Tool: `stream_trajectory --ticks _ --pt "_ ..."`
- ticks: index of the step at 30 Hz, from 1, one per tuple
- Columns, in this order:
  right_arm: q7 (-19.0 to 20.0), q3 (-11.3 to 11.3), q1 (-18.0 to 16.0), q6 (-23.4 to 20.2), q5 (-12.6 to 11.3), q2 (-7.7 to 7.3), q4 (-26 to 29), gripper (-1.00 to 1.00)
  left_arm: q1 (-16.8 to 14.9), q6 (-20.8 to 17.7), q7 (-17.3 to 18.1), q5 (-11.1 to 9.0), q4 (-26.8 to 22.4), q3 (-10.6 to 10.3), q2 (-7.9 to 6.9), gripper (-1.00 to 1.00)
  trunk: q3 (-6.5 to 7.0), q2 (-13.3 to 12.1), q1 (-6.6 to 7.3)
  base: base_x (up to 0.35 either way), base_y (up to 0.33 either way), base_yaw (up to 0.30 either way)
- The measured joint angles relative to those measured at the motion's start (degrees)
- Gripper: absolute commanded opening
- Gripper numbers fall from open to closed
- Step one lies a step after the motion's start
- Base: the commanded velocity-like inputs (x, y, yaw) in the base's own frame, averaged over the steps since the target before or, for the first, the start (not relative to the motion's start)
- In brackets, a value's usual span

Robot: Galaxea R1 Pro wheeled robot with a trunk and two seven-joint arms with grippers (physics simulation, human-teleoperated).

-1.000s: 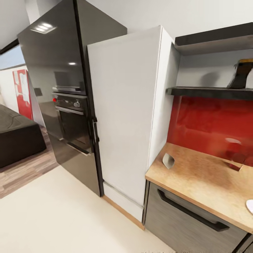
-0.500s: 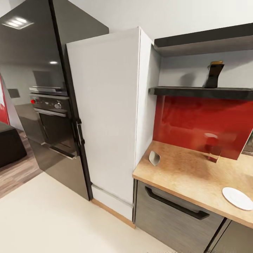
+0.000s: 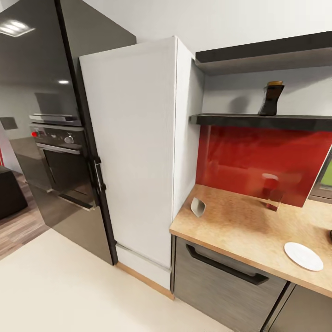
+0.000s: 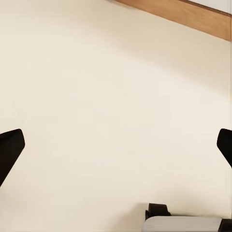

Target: Set up a coffee station on the kitchen countertop: keep the coffee maker on the countertop, move the bottle of coffee from the kitchen shelf to the counter next to the coffee maker, place a paper coffee filter on top of the coffee maker, put the saucer next to the coffee maker with the coffee cup on the saucer, and place the electric kettle next to the coffee maker.

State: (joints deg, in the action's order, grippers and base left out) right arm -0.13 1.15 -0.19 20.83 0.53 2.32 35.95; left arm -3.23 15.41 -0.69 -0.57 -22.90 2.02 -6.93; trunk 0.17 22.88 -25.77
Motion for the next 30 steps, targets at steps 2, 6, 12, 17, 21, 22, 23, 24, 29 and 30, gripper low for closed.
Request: stream_trajectory --ticks 2,6,12,17,21,22,23,24,29,30 --pt "-0.1 0.4 0.0 -0.1 0.0 0.74 7.6 1.00 0.0 -0.1 0.0 0.1 0.1 -0.1 -0.06 1.00 -0.01 0.0 0.00 0.000 0.000 0.000" --pt "-0.2 0.6 -0.2 -0.6 0.0 1.60 19.6 1.00 0.0 -0.2 0.0 0.0 1.2 0.0 -0.24 1.00 -0.01 0.0 0.00 0.000 0.000 0.000" --pt "-2.2 0.7 -3.1 -7.0 0.1 4.42 28.2 1.00 0.0 -0.2 0.1 0.2 2.1 -0.1 -0.28 1.00 -0.01 0.0 0.00 0.000 0.000 0.000" --pt "-7.9 0.7 -11.6 -18.0 0.0 5.02 30.0 1.00 0.0 -0.3 0.2 0.2 2.3 -0.4 -0.29 1.00 0.00 0.0 0.00 0.000 0.000 0.000" --pt "-9.8 0.7 -19.4 -25.5 0.0 5.11 29.6 1.00 0.0 -0.4 0.1 0.3 2.4 -0.6 -0.35 1.00 0.00 0.0 0.00 0.000 0.000 0.000" --pt "-10.2 0.6 -24.6 -29.9 0.2 5.09 27.6 1.00 0.1 -0.2 0.1 0.3 2.4 -0.7 -0.37 1.00 0.01 0.0 0.00 0.000 0.000 0.000" --pt "-10.5 0.6 -27.1 -30.7 0.2 5.09 26.2 1.00 0.1 -0.2 0.1 0.4 2.4 -0.7 -0.34 1.00 0.00 0.0 0.00 0.000 0.000 0.000" --pt "-10.9 0.6 -28.7 -31.3 0.2 5.07 24.6 1.00 0.1 -0.2 0.1 0.4 2.4 -0.7 -0.32 1.00 0.00 0.0 0.00 0.000 0.000 0.000" --pt "-17.2 0.5 -35.7 -32.3 0.1 5.05 15.0 1.00 0.2 -0.2 0.1 0.5 2.3 -0.7 -0.42 1.00 -0.01 0.0 0.01 0.045 0.001 0.000" --pt "-17.6 0.5 -36.2 -32.3 0.1 5.03 14.4 1.00 0.1 -0.2 0.1 0.5 2.3 -0.7 -0.40 1.00 -0.01 0.0 0.02 0.209 0.027 0.000"
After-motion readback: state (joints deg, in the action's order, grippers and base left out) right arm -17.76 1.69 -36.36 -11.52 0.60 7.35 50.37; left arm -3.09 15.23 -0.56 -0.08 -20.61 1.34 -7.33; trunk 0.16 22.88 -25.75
